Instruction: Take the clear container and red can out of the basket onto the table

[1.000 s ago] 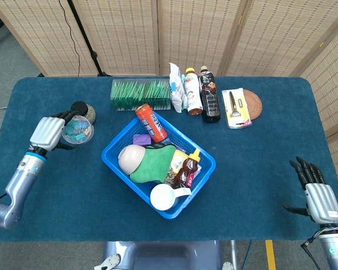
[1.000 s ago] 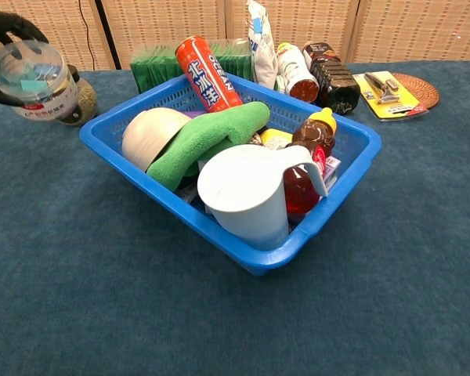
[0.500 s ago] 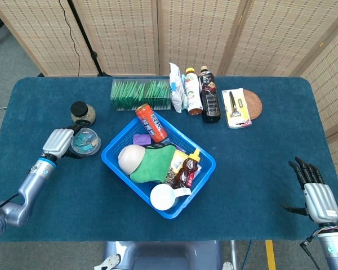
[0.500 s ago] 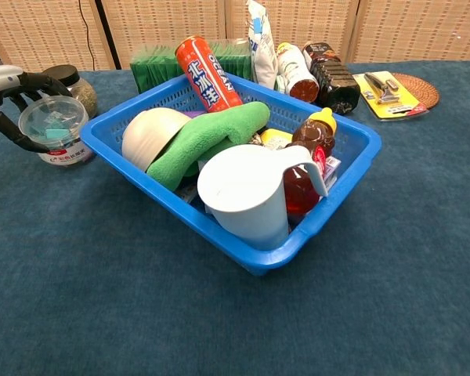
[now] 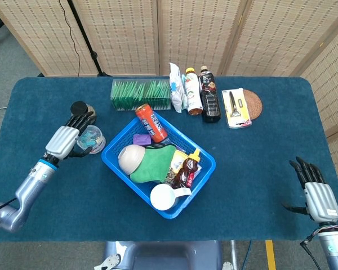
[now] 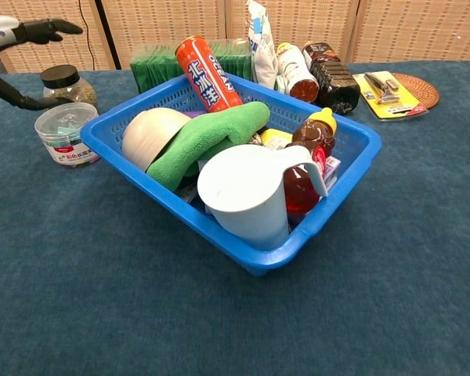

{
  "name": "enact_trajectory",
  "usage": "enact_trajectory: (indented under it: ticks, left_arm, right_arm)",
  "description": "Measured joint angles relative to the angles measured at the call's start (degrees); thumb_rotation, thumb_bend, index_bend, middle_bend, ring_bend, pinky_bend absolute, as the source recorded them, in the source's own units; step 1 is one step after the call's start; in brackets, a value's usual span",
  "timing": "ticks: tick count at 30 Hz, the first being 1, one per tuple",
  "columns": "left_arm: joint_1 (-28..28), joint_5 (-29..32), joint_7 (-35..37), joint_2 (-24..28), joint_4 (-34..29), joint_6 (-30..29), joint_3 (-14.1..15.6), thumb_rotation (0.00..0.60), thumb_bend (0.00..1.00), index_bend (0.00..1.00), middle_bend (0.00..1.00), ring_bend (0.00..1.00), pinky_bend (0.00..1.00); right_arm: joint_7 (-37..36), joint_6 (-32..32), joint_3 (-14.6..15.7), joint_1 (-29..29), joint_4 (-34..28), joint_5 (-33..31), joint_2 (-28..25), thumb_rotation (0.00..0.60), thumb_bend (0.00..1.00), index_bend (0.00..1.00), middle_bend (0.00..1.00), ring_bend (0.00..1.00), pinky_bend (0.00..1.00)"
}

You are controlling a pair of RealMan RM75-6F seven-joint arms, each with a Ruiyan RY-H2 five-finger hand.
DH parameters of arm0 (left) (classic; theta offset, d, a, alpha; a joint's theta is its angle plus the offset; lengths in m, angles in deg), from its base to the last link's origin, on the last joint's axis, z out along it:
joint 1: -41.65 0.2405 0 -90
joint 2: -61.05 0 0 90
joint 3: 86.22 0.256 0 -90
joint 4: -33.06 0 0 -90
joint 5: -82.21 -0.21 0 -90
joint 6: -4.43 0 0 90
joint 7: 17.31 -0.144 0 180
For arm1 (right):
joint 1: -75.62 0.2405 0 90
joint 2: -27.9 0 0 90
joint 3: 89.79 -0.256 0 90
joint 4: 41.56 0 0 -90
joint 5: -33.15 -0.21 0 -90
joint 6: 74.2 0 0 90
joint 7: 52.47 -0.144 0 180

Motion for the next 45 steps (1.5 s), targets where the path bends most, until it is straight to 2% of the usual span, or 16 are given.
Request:
enact_trajectory:
  ticks: [5, 11, 15, 21, 27, 43, 45]
  left_arm:
    - [-1.6, -0.9, -9.9, 1.4, -2.8, -0.7, -1.7, 0.600, 0.29, 0.00, 0.00, 0.00, 0.00]
    - [-6.3, 0.8, -28.1, 0.9, -5.2, 2.1, -5.3, 0.600, 0.28, 0.00, 0.00, 0.00, 0.00]
    - [-11.2, 3.4, -39.9, -1.0, -5.1, 6.0, -7.8, 0.600, 0.28, 0.00, 0.00, 0.00, 0.00]
    - [-17.7, 9.0, -51.4, -6.2, -2.4, 12.5, -9.7, 0.600, 0.28, 0.00, 0.00, 0.00, 0.00]
    - [-20.7, 12.7, -55.6, -10.8, 2.2, 15.2, -9.9, 0.600, 0.28, 0.00, 0.00, 0.00, 0.00]
    - [-26.3, 17.8, -57.9, -18.4, 12.6, 19.2, -10.0, 0.600, 0.28, 0.00, 0.00, 0.00, 0.00]
    - [-26.7, 18.6, -58.7, -18.9, 13.4, 19.6, -9.9, 0.600, 0.28, 0.00, 0.00, 0.00, 0.04]
  right_arm:
    - [-0.3, -0.1, -0.1, 0.0, -0.1, -0.1, -0.2, 0.600, 0.00, 0.00, 0.00, 0.00, 0.00]
    - [-0.6, -0.2, -0.3, -0.1, -0.1, -0.4, -0.3, 0.600, 0.00, 0.00, 0.00, 0.00, 0.00]
    - [-1.0, 0.1, -0.7, 0.0, 0.3, -1.4, -0.4, 0.600, 0.00, 0.00, 0.00, 0.00, 0.00]
    - [-1.8, 0.6, -1.7, 0.1, 1.1, -3.4, -0.6, 0.600, 0.00, 0.00, 0.00, 0.00, 0.00]
    - [-2.1, 1.4, -2.1, 0.3, 1.7, -4.6, -0.5, 0.600, 0.00, 0.00, 0.00, 0.00, 0.00]
    - [-2.9, 2.5, -3.2, 0.5, 2.7, -6.7, -0.4, 0.600, 0.00, 0.00, 0.00, 0.00, 0.00]
    - [-3.1, 2.7, -3.3, 0.6, 2.8, -6.8, -0.5, 0.600, 0.00, 0.00, 0.00, 0.00, 0.00]
